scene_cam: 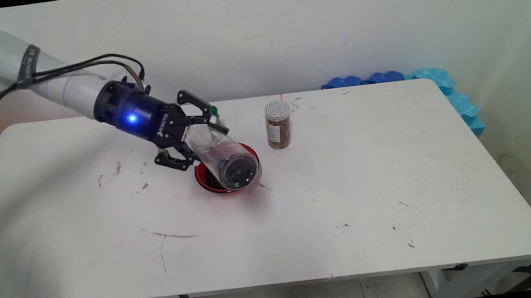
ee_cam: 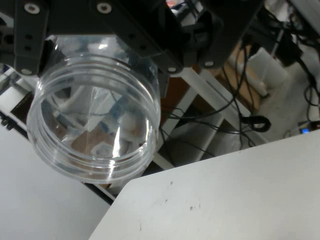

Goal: Pour the black seasoning powder in the red bowl

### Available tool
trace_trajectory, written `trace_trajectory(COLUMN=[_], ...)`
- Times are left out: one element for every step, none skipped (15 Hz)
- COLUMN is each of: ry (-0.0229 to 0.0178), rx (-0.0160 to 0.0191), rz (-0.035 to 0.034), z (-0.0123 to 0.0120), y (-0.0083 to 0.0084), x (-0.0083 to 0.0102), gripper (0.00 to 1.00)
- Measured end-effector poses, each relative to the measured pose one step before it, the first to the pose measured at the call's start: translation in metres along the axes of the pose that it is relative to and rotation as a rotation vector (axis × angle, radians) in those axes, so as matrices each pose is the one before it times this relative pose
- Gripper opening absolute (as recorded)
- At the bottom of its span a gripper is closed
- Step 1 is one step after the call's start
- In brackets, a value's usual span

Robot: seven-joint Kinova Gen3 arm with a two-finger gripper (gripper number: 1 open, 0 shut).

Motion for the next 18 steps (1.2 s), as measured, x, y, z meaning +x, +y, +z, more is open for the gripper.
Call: trace_trajectory(ry=[-0.00327,-0.00394,-0.00372,-0.00201,-0.00176,-0.00125,-0.00101,-0.00078,-0.00069,-0.0016,-0.00065,-0.0015,-0.00172,-0.00154,-0.00158,-0.00181,-0.00142,-0.00185], rx=[-0.00756,-0.008,-0.00835,-0.00644,-0.00685,-0.00544,-0.00617,-0.00546,-0.00373,-0.00391,-0.00202,-0.00265,-0.00325,-0.0033,-0.00204,-0.00228,-0.00185,-0.00226], rz=[-0.02459,-0.02377,-0.02345,-0.02004,-0.02283,-0.01938,-0.02152,-0.02014,-0.0155,-0.01632,-0.00852,-0.0113,-0.0126,-0.01198,-0.00869,-0.00806,-0.00624,-0.00628], z=[0.00113,0.00115,0.00082,0.00075,0.00073,0.0005,0.00036,-0.00006,0.00003,0.0,-0.00012,-0.00018,-0.00021,-0.00023,-0.0001,-0.00016,-0.0001,0.00005], y=[0.00045,0.00083,0.00068,0.00043,0.00038,0.0002,0.00021,-0.00026,-0.00012,-0.00001,-0.00019,-0.00017,-0.00029,-0.0003,-0.0002,-0.00012,-0.00006,-0.00013], x=[0.00225,0.00204,0.00184,0.00239,0.00272,0.00219,0.00234,0.00214,0.00183,0.00194,0.00097,0.00125,0.00132,0.00123,0.00081,0.00084,0.00072,0.00057], gripper=[0.0,0.0,0.0,0.0,0.0,0.0,0.0,0.0,0.0,0.0,0.0,0.0,0.0,0.0,0.0,0.0,0.0,0.0])
